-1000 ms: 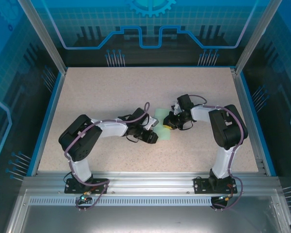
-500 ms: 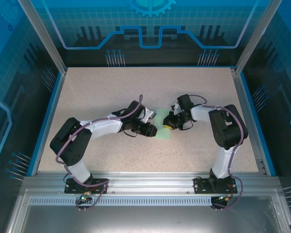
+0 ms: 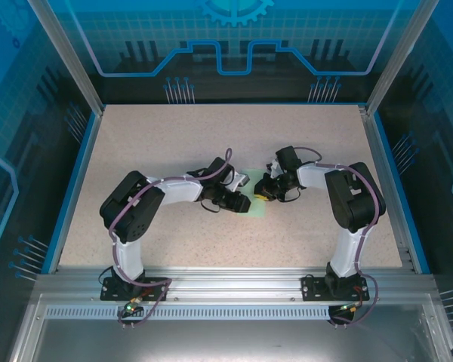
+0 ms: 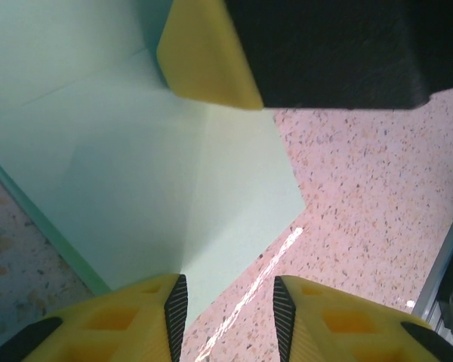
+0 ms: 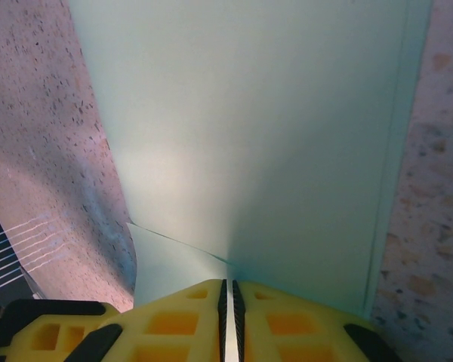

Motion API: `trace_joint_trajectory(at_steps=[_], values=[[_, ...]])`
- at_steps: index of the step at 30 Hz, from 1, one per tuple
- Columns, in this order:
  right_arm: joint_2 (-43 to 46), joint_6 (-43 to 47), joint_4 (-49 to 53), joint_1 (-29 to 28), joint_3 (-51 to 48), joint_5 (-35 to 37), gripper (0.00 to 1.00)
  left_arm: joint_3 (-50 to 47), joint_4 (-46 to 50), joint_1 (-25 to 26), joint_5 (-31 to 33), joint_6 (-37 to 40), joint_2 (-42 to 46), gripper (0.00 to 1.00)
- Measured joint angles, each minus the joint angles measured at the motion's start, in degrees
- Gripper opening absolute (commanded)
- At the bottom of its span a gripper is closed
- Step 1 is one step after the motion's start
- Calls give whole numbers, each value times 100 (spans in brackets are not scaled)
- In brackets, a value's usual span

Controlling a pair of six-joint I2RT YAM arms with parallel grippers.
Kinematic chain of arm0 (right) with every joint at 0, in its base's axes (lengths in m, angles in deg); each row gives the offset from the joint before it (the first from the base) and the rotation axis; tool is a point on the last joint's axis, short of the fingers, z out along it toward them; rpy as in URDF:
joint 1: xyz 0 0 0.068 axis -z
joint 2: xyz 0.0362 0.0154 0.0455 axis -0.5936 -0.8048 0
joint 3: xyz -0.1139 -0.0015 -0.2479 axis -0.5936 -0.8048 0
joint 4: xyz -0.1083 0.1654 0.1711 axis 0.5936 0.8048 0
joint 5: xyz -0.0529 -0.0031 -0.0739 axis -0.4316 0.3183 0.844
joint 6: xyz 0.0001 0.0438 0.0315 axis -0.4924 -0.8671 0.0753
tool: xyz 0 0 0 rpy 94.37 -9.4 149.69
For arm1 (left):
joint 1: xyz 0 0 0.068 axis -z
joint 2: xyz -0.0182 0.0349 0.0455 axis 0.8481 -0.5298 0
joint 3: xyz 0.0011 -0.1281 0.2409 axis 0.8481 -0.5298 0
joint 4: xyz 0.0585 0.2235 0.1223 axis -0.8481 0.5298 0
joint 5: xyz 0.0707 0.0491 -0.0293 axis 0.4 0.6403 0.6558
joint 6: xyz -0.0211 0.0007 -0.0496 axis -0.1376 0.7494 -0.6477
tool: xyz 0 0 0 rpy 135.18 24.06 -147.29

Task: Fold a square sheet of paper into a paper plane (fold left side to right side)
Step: Fold the triangle a second time at the center of the table.

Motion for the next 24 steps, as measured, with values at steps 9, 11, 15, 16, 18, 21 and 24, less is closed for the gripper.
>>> trace_joint_trajectory(at_steps=[9, 11, 15, 16, 18, 21, 24], values=[[101, 232, 199, 11, 28, 11, 10, -175, -63, 2, 28, 7, -33, 35], [188, 286, 297, 17, 28, -2, 6, -173, -63, 2, 48, 9, -39, 34], [424, 389, 400, 0, 28, -87, 1, -173, -44, 17, 133, 31, -39, 32], [466, 407, 411, -15, 28, -118, 1, -173, -33, 24, 160, 50, -39, 32], [516, 435, 446, -87, 28, -151, 1, -151, 4, 42, 216, 70, -39, 31], [511, 448, 472, -262, 28, -205, 2, -120, 63, 83, 332, 92, -39, 31], [448, 448, 472, -404, 35, -278, 2, -83, 131, 122, 448, 103, -39, 30]])
